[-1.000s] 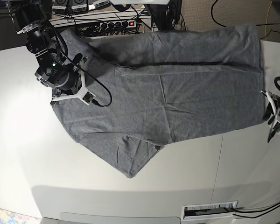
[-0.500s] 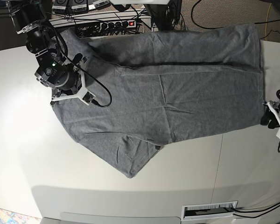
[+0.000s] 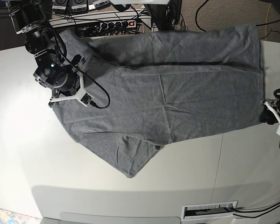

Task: Fold the T-shirt properly
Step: 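Grasp the sleeve end with the right gripper and the hem corner with the left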

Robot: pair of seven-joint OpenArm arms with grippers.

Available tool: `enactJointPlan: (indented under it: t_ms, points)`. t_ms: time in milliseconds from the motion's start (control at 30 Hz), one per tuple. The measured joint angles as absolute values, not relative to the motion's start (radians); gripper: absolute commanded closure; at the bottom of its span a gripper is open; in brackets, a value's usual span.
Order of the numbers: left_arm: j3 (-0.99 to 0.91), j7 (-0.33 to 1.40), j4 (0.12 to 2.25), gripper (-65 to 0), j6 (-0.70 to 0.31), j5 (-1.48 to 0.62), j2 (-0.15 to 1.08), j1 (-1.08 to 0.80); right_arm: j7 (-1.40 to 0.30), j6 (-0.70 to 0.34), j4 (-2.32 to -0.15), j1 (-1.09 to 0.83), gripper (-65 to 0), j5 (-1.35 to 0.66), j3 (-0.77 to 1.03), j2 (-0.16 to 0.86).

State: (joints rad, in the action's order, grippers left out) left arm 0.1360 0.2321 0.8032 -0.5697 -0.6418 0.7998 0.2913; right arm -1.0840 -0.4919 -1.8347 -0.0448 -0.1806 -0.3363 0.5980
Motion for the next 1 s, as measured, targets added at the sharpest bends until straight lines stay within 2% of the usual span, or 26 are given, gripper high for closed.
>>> enactJointPlan:
  t_ms: [133,200,400,500,600,800,933,1000]
  points:
    - [0.136,0.228,0.798,-23.6,-0.57,-0.638,0.768,0.292,-1.084,-0.492,-1.835,-0.045,0.0,-0.181,-0.336,0.598]
    - [0.136,0.228,0.798,-21.1,-0.57,-0.638,0.767,0.292,-1.084,-0.492,-1.835,-0.045,0.0,-0.18,-0.336,0.598]
    - [0.136,0.228,0.798,0.0,-0.57,-0.64,0.767,0.292,-1.084,-0.493,-1.835,-0.045,0.0,-0.181,-0.326,0.598]
    - [0.136,0.228,0.798,0.0,-0.585,-0.639,0.767,0.295,-1.076,-0.495,-1.835,-0.045,0.0,-0.181,-0.289,0.598]
    - [0.136,0.236,0.794,0.0,-0.697,-0.632,0.77,0.313,-1.035,-0.495,-1.835,-0.046,0.0,-0.18,-0.232,0.598]
    - [0.136,0.274,0.804,0.0,-0.693,-0.666,0.775,0.361,-1.005,-0.495,-1.835,-0.015,0.0,-0.177,-0.143,0.59]
    - [0.136,0.358,0.845,0.0,-0.693,-0.727,0.775,0.358,-0.999,-0.495,-1.835,0.043,-9.6,-0.178,-0.137,0.548]
    - [0.136,0.415,0.878,0.0,-0.693,-0.758,0.775,0.358,-0.994,-0.495,-1.834,0.064,-11.5,-0.178,-0.138,0.514]
